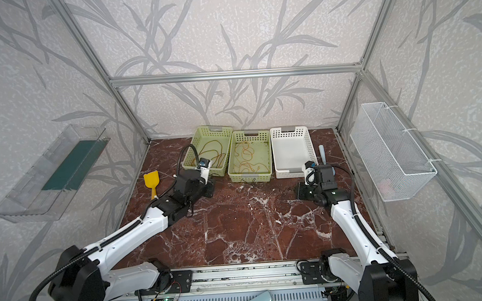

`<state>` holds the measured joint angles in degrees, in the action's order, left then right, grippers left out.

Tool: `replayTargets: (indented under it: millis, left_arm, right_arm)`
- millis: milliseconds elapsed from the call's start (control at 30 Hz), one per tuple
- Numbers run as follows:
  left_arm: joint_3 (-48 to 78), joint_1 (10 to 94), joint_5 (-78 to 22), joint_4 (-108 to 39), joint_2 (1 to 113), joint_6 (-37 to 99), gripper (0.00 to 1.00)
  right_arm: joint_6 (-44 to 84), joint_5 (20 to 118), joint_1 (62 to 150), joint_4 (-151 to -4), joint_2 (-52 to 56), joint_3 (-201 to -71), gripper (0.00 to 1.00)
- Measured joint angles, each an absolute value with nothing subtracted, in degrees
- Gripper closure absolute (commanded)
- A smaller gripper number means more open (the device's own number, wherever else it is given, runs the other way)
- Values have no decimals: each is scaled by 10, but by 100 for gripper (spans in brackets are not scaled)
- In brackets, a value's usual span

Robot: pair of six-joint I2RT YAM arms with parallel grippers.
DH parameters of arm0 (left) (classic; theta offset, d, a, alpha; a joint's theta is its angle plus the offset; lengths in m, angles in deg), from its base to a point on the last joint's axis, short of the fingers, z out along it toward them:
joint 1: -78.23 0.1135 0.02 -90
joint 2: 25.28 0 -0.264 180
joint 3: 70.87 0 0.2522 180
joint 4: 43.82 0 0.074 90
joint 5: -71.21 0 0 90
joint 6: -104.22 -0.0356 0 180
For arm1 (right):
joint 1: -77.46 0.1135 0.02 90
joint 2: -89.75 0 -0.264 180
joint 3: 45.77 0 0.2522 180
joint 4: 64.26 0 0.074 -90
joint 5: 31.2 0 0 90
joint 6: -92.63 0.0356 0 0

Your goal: Untangle the cables

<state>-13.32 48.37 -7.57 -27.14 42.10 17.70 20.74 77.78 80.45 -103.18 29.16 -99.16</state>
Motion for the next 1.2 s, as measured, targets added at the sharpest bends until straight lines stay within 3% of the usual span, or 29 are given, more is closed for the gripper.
replayTargets:
  millis: [133,333,533,767,833,900,1000,1067,1200]
  left_arm:
    - [-134,530,-51,-240,378,177,100]
    - [-139,533,-59,-229,376,189,100]
    - [-150,537,-48,-200,371,198,100]
    - [-154,539,-107,-208,365,205,100]
    - [-156,535,-136,-215,378,203,87]
    - [-157,527,-160,-220,392,201,59]
    - [-161,509,-179,-235,397,194,33]
    - [-163,495,-185,-246,397,186,26]
    - [-163,456,-194,-266,397,159,26]
  right_arm:
    - [208,754,786,-1036,292,-971,94]
    - [201,754,786,-1041,283,-965,93]
    - [184,694,771,-1076,301,-971,94]
    - [171,742,776,-1033,340,-971,93]
    - [163,758,797,-1024,339,-971,93]
    - [153,775,826,-1019,338,-972,93]
    - [139,798,869,-1019,330,-985,93]
    - [132,807,892,-1018,319,-1000,93]
    - [119,821,940,-1017,288,-1029,93]
